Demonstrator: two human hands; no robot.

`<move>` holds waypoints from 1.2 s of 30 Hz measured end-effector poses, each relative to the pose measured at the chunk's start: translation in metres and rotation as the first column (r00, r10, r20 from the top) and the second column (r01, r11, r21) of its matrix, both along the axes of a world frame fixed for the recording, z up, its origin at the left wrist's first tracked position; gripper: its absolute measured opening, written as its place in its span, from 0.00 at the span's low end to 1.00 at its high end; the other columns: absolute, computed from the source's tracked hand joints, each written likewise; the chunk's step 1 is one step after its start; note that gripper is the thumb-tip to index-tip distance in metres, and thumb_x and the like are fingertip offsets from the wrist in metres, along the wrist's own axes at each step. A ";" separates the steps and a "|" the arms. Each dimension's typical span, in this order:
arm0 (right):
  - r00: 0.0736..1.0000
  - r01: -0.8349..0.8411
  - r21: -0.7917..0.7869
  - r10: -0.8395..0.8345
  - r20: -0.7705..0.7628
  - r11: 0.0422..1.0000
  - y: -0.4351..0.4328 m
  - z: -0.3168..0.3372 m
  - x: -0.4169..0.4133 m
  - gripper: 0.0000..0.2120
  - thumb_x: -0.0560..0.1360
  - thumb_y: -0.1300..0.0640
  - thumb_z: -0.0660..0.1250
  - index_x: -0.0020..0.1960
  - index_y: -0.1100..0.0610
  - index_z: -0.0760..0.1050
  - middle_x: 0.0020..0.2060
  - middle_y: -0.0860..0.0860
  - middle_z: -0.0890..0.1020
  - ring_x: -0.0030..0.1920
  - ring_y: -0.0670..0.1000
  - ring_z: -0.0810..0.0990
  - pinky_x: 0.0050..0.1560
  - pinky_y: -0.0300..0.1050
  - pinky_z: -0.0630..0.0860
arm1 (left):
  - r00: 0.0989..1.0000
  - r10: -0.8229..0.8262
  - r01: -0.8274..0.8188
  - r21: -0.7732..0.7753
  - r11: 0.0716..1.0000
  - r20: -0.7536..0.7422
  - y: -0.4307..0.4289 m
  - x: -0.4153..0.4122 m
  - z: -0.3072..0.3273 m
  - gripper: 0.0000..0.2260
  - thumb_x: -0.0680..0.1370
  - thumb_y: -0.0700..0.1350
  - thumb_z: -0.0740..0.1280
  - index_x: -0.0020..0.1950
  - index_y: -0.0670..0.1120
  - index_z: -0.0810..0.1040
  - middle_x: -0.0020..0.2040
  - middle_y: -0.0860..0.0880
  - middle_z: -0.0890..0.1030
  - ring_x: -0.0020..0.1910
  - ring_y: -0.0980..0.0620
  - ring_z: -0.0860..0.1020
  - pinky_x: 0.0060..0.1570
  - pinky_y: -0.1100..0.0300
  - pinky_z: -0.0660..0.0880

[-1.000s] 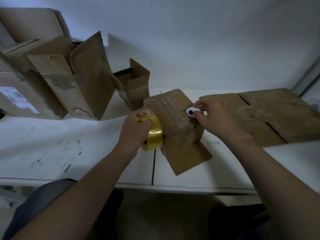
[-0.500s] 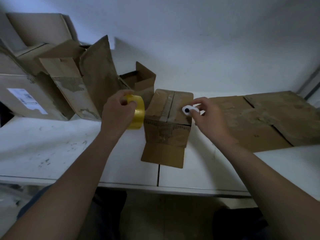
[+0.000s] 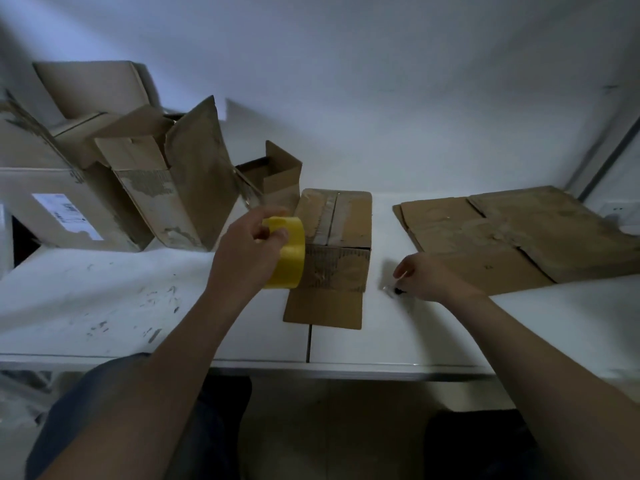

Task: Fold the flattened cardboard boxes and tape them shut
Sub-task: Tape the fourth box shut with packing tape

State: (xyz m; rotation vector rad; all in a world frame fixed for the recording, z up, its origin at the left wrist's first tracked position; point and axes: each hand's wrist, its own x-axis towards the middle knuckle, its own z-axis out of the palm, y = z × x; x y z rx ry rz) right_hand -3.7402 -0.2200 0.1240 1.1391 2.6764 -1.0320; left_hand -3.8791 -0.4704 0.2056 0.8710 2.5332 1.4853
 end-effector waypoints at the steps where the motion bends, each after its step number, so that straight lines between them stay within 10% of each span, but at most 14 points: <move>1: 1.000 0.000 0.040 0.001 -0.019 0.999 -0.001 0.004 0.003 0.07 0.77 0.59 0.71 0.55 0.55 0.80 0.52 0.50 0.80 0.48 0.47 0.78 0.45 0.41 0.73 | 0.998 0.010 -0.011 -0.028 1.000 -0.054 -0.002 0.005 0.000 0.14 0.81 0.48 0.66 0.66 0.58 0.75 0.59 0.56 0.74 0.55 0.52 0.74 0.40 0.63 0.69; 4: 0.965 0.049 0.153 -0.008 -0.262 0.987 -0.014 0.029 0.011 0.04 0.80 0.52 0.68 0.53 0.50 0.80 0.51 0.45 0.80 0.48 0.45 0.78 0.42 0.39 0.71 | 0.988 0.038 -0.048 -0.066 0.997 -0.150 -0.007 0.018 0.002 0.15 0.80 0.48 0.67 0.67 0.57 0.76 0.55 0.57 0.75 0.51 0.54 0.73 0.39 0.66 0.67; 9: 0.787 -0.117 0.001 0.093 -0.610 0.993 -0.068 0.080 0.019 0.03 0.77 0.46 0.69 0.50 0.44 0.79 0.43 0.45 0.83 0.42 0.41 0.79 0.39 0.36 0.73 | 0.994 -0.060 0.054 0.058 0.997 0.092 -0.002 0.033 0.011 0.12 0.79 0.48 0.69 0.61 0.61 0.75 0.60 0.54 0.76 0.58 0.49 0.76 0.53 0.49 0.79; 17: 0.791 -0.192 -0.250 -0.001 -0.612 0.949 -0.099 0.089 0.030 0.24 0.74 0.52 0.76 0.64 0.44 0.68 0.39 0.53 0.83 0.41 0.49 0.82 0.34 0.38 0.72 | 0.878 -0.199 0.150 0.145 0.978 0.435 0.014 0.066 0.016 0.08 0.82 0.49 0.65 0.59 0.59 0.80 0.64 0.50 0.76 0.60 0.45 0.76 0.60 0.44 0.78; 22: 0.742 -0.231 -0.221 0.025 -0.670 0.947 -0.089 0.086 0.034 0.17 0.78 0.58 0.70 0.61 0.45 0.68 0.35 0.53 0.78 0.32 0.42 0.73 0.32 0.36 0.67 | 0.967 -0.108 0.092 0.082 0.992 0.231 0.022 0.065 0.016 0.06 0.77 0.52 0.72 0.51 0.52 0.83 0.49 0.54 0.81 0.50 0.54 0.78 0.48 0.56 0.78; 31: 0.673 -0.339 -0.018 0.229 -0.704 0.941 -0.067 0.065 0.031 0.11 0.78 0.57 0.69 0.48 0.40 0.74 0.32 0.45 0.78 0.33 0.45 0.72 0.38 0.45 0.68 | 0.951 -0.115 0.156 -0.123 0.980 0.286 0.036 0.055 0.021 0.08 0.77 0.52 0.72 0.48 0.49 0.81 0.40 0.52 0.80 0.35 0.58 0.75 0.27 0.69 0.67; 36: 0.691 -0.300 0.071 0.268 -0.671 0.951 -0.057 0.058 0.028 0.01 0.78 0.50 0.68 0.48 0.43 0.78 0.36 0.45 0.80 0.38 0.49 0.77 0.39 0.53 0.75 | 0.959 -0.099 0.134 -0.115 0.984 0.267 0.038 0.048 0.010 0.04 0.76 0.52 0.73 0.45 0.53 0.83 0.42 0.55 0.81 0.41 0.58 0.77 0.33 0.66 0.71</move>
